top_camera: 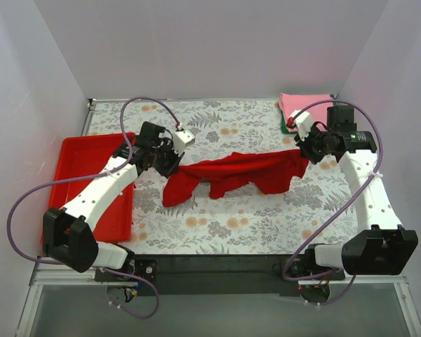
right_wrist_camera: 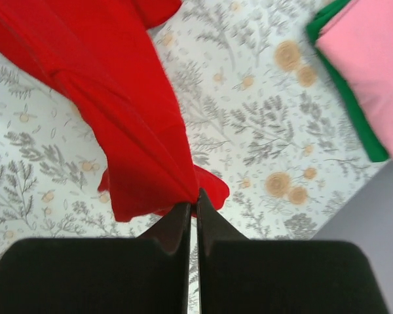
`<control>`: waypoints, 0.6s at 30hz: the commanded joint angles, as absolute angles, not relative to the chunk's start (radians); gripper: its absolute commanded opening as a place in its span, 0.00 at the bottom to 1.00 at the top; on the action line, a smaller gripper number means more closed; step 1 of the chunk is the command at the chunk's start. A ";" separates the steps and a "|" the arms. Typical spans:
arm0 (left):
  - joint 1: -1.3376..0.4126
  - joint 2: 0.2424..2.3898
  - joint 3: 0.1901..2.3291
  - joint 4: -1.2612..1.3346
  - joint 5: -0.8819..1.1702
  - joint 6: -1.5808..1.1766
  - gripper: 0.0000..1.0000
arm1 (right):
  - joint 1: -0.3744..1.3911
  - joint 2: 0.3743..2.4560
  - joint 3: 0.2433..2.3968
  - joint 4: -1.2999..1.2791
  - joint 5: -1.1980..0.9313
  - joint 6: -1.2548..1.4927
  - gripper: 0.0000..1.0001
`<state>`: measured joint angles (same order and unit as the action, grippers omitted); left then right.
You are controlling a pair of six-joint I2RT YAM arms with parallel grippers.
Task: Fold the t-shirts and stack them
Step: Flatten the tshirt out
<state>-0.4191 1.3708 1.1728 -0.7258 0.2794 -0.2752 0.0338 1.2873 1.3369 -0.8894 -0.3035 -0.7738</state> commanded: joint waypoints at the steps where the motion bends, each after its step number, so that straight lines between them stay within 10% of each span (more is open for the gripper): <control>1: -0.437 1.339 1.123 -0.770 0.336 -0.241 0.00 | 0.026 1.270 1.269 -0.940 -0.334 -0.828 0.01; 18: -0.552 1.377 0.937 -0.870 0.342 -0.032 0.00 | 0.190 1.627 1.215 -1.256 -0.538 -0.950 0.01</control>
<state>-0.5640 1.3754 0.9157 -0.8673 0.3489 -0.0834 0.1600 1.5707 1.1687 -1.1347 -0.4381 -0.8955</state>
